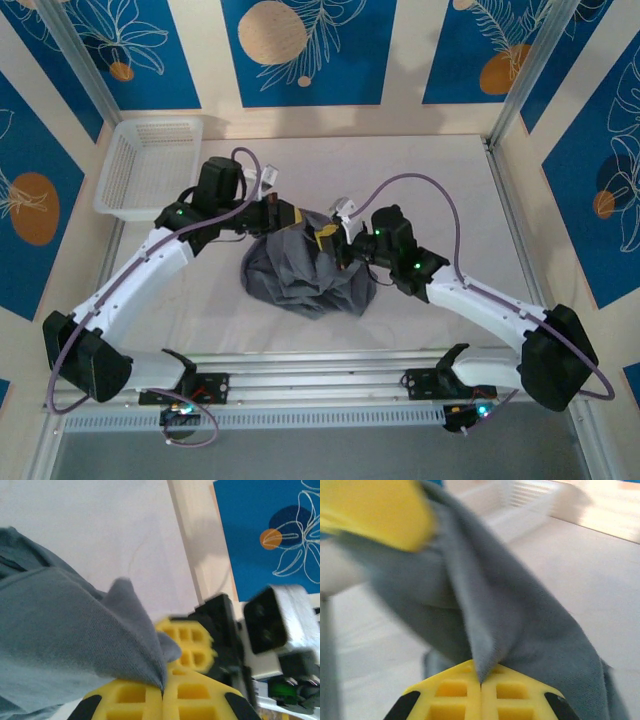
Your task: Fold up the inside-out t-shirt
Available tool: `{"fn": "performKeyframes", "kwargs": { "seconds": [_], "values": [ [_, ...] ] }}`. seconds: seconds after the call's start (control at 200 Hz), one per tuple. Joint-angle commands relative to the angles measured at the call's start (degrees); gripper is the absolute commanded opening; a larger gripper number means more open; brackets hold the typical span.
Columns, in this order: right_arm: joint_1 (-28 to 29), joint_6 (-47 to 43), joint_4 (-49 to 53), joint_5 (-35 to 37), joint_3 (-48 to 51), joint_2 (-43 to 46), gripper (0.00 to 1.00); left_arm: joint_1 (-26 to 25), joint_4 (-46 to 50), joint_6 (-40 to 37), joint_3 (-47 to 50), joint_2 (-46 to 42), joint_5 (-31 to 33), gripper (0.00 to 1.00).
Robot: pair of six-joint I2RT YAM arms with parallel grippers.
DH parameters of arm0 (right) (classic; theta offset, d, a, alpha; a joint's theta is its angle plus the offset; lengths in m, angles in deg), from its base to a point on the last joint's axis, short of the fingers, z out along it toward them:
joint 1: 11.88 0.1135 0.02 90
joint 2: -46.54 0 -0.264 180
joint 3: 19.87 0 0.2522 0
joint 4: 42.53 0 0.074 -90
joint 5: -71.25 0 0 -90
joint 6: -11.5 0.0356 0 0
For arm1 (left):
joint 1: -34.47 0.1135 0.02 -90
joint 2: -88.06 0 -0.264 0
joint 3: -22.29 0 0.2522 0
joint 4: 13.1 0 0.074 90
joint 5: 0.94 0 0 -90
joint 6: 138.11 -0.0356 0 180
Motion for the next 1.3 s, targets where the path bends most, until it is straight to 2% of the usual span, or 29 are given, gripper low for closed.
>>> {"fn": "performKeyframes", "kwargs": {
  "seconds": [0.0,0.12,0.21,0.31,0.415,0.48,0.54,0.615,0.695,0.78,0.945,1.045,1.215,1.295],
  "values": [
    [-2.17,15.85,-8.6,-26.21,-1.57,1.84,0.0,2.9,1.17,-6.3,-2.52,3.23,0.48,0.02],
    [-6.12,31.14,-21.85,-33.13,0.3,1.55,0.0,5.59,1.17,-12.59,-2.94,6.12,1.24,0.24],
    [-8.41,32.92,-21.68,-32.91,0.59,1.68,0.0,6.91,1.59,-15.73,-2.51,3.94,3.16,0.4],
    [-10.0,33.48,-21.15,-31.73,1.26,1.5,0.0,7.31,2.86,-18.44,0.04,-1.74,7.26,0.45],
    [-10.92,34.38,-21.64,-30.35,2.13,0.99,0.0,7.12,-1.55,-15.45,8.22,-10.29,6.8,0.45],
    [-11.4,34.55,-22.05,-30.29,2.59,0.58,0.0,6.15,-7.76,-10.82,14.69,-15.41,4.09,0.4],
    [-11.7,34.81,-21.94,-30.34,2.79,0.11,0.0,3.24,-12.11,-7.83,19.01,-18.36,4.15,0.32],
    [-11.91,35.3,-21.72,-30.7,2.71,-0.35,0.0,-2.49,-14.3,-8.22,21.8,-19.61,8.67,0.23],
    [-11.88,35.52,-20.73,-30.75,2.24,-0.64,0.0,-7.14,-16.72,-9.43,22.06,-18.02,11.42,0.2],
    [-11.95,35.4,-19.42,-30.88,1.95,-0.35,0.0,-9.23,-19.68,-9.38,20.91,-13.89,12.07,0.21],
    [-11.98,34.72,-17.65,-30.6,2.23,1.0,0.0,-9.73,-22.26,-9.33,19.01,-7.34,14.56,0.38],
    [-11.97,34.64,-17.23,-30.06,2.74,1.89,0.0,-9.7,-23.34,-10.2,18.75,-5.69,15.17,0.41],
    [-11.71,35.08,-17.29,-30.22,2.59,1.94,0.0,-9.6,-25.6,-9.79,17.98,-2.24,15.76,0.4],
    [-11.53,35.07,-17.16,-30.42,2.53,1.98,0.0,-9.48,-25.43,-9.13,17.06,-0.94,17.02,0.32]
  ]
}}
